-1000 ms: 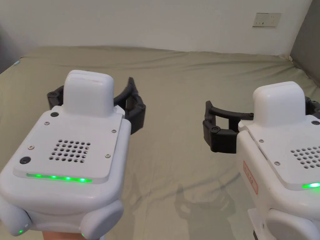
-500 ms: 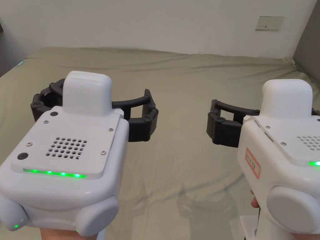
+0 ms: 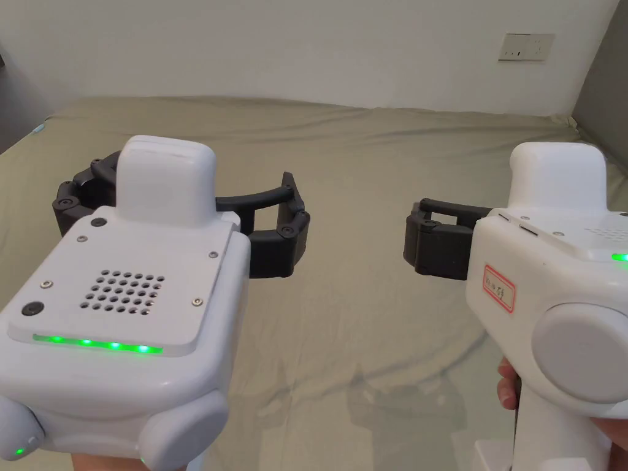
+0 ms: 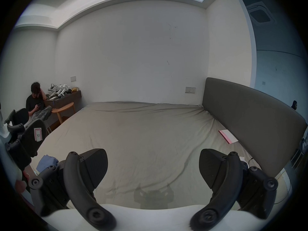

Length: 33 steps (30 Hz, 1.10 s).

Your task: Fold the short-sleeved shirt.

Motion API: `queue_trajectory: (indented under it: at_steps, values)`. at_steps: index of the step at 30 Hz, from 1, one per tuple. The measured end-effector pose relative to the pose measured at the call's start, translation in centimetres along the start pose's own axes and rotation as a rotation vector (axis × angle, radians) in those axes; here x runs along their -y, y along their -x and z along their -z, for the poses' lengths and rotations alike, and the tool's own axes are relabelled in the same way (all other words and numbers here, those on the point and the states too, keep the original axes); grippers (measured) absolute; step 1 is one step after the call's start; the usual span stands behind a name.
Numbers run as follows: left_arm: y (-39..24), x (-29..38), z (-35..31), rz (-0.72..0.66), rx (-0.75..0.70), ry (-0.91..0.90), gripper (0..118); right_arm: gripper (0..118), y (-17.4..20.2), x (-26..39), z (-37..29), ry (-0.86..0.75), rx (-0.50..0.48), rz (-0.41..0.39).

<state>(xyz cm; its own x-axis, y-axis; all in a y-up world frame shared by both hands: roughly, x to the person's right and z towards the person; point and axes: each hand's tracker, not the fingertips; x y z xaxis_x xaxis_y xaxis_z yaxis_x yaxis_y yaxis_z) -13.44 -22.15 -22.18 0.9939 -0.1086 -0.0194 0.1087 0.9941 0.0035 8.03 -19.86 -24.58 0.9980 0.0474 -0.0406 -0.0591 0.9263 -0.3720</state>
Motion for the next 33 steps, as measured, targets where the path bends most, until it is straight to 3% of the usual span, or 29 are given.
queue_trajectory:
  at_steps: [10,18,22,23,24,29,33]
  values:
    - [-0.3,0.3,0.2,0.009,0.007,0.007,118,113,0.3,0.7,1.1,0.041,-0.006,-0.036]
    - [-0.3,0.5,0.3,0.010,0.006,0.019,118,113,-0.6,0.8,0.8,0.060,-0.069,0.017]
    - [-0.3,0.4,0.1,0.008,0.005,0.013,118,113,0.4,1.5,0.2,-0.113,0.092,-0.126]
    - [-0.4,0.4,0.1,0.011,0.004,0.011,118,113,0.4,2.0,0.2,-0.167,0.106,-0.153]
    - [-0.4,0.4,0.1,0.013,0.004,0.010,118,113,0.1,2.4,0.1,-0.215,0.047,-0.188]
    - [-0.5,0.3,-0.1,0.010,0.006,0.008,118,113,-0.6,3.1,0.0,-0.223,-0.012,-0.116]
    - [-0.6,0.2,-0.3,0.016,0.007,0.002,118,113,0.0,3.4,-0.3,-0.266,0.037,-0.180]
